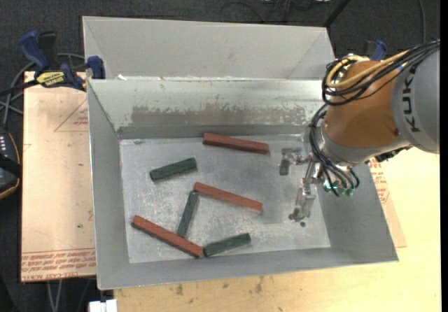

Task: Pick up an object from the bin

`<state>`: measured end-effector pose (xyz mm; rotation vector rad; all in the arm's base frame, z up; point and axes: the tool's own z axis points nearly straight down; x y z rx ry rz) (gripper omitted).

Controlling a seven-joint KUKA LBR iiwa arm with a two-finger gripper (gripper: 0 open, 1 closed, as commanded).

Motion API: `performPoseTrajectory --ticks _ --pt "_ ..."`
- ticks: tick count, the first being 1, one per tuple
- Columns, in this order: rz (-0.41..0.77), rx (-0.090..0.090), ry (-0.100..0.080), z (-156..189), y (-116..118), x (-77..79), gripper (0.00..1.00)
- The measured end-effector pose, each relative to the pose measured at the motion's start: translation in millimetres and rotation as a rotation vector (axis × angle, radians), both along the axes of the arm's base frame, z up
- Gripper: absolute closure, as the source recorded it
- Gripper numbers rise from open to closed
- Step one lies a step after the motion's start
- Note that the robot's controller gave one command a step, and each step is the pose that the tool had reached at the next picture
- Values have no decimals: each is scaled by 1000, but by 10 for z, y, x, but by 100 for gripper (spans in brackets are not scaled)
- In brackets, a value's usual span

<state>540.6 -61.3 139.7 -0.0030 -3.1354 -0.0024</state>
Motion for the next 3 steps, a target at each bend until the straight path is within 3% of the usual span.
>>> performPoseTrajectory --ticks 1,2,3 --pt "42 4 -4 -734 986 263 0" --pt "-30 2 -9 -386 1331 140 0" --pt "-183 0 -9 -399 1333 252 0"
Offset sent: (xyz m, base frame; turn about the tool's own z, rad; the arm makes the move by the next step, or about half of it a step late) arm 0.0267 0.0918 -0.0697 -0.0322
